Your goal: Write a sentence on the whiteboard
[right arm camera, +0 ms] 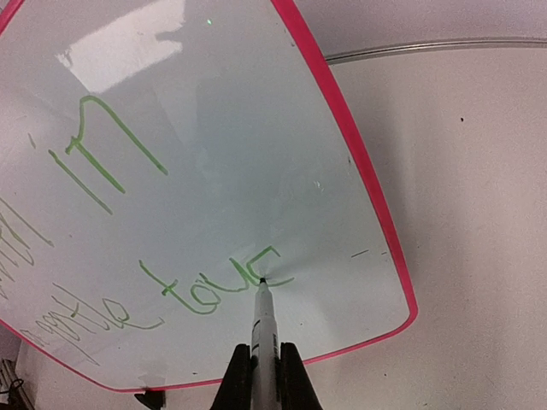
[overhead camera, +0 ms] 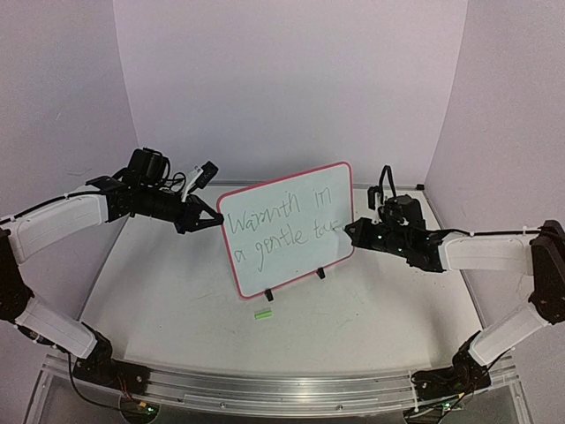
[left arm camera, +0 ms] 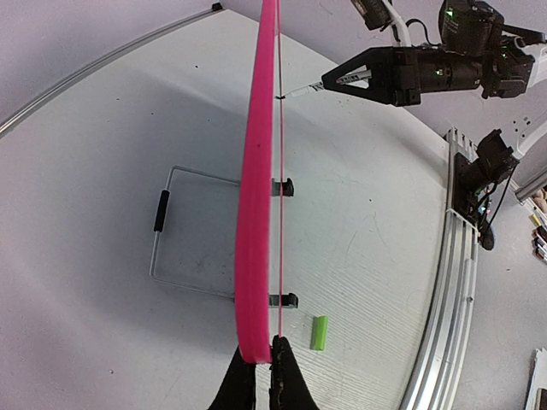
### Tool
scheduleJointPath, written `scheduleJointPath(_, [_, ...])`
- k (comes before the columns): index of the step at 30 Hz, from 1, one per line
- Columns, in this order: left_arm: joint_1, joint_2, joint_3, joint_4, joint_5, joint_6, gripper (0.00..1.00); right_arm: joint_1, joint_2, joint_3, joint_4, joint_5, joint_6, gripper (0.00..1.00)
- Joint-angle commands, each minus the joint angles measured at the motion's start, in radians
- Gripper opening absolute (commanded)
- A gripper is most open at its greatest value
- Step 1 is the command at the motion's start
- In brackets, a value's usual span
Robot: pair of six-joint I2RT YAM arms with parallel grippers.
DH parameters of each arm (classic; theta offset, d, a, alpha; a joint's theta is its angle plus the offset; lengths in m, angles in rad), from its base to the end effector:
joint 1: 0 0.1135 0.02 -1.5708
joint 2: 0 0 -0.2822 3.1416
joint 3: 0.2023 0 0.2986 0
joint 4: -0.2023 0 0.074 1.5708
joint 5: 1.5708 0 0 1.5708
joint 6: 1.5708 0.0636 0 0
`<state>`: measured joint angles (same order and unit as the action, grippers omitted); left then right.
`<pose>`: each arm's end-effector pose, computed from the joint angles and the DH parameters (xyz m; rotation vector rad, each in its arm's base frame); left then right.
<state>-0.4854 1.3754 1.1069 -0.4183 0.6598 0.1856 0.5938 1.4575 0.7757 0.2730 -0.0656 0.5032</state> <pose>0.2996 -0.2021 0.2918 1.0650 1.9673 -0.9037 0.3119 0.2156 0.2015 -0.1378 2.0581 0.7637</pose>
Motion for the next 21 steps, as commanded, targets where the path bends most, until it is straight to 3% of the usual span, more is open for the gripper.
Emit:
scheduleJointPath(1, [-0.022,0.048,-0.016,-0.114,-0.055,0.050,0.00,-0.003,0.014,0.012,-0.003,0.061,0.016,0.00])
scheduleJointPath(21, [-0.022,0.045,-0.016,-0.113,-0.052,0.049,0.00,-0.003,-0.109,0.014,-0.005,0.087,-0.004,0.00])
